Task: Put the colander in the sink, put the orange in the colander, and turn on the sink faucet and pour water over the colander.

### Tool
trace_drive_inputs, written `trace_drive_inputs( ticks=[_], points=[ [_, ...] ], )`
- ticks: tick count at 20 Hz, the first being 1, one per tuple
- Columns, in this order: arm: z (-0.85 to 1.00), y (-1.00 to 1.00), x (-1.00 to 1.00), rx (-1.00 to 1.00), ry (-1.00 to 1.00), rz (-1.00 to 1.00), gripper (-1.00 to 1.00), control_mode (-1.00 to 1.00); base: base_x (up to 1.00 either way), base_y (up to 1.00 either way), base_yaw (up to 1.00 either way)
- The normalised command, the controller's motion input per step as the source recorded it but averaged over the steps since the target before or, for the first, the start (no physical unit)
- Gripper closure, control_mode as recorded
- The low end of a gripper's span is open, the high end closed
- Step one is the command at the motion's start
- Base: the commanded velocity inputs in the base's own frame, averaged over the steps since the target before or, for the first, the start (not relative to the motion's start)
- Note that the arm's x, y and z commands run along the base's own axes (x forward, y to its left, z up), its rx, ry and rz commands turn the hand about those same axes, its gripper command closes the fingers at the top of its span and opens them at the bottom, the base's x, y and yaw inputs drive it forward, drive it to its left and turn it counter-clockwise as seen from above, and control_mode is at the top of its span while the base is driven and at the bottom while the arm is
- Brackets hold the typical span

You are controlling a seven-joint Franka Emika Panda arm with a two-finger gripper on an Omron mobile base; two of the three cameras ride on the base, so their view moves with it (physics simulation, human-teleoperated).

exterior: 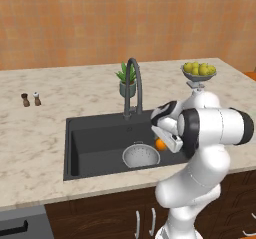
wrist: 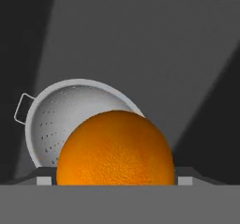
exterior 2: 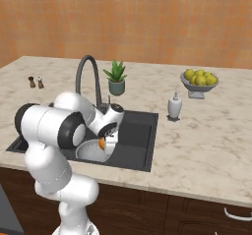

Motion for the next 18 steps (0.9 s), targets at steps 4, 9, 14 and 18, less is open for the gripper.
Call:
trace_drive_inputs(
  ticks=[4, 9, 14, 18],
  points=[
    [-0.46, 0.14, 0.01, 0.02, 0.03, 0.0, 1.0, -1.0, 0.0, 0.0, 0.0],
    [-0.4, 0.19, 0.03, 0.01, 0.05, 0.0, 1.0, -1.0, 0.0, 0.0, 0.0],
    [-0.43, 0.09, 0.21, 0.03, 0.05, 0.0, 1.0, -1.0, 0.0, 0.0, 0.0],
    [-0.43, 0.04, 0.23, 0.03, 0.04, 0.0, 1.0, -1.0, 0.0, 0.0, 0.0]
  ],
)
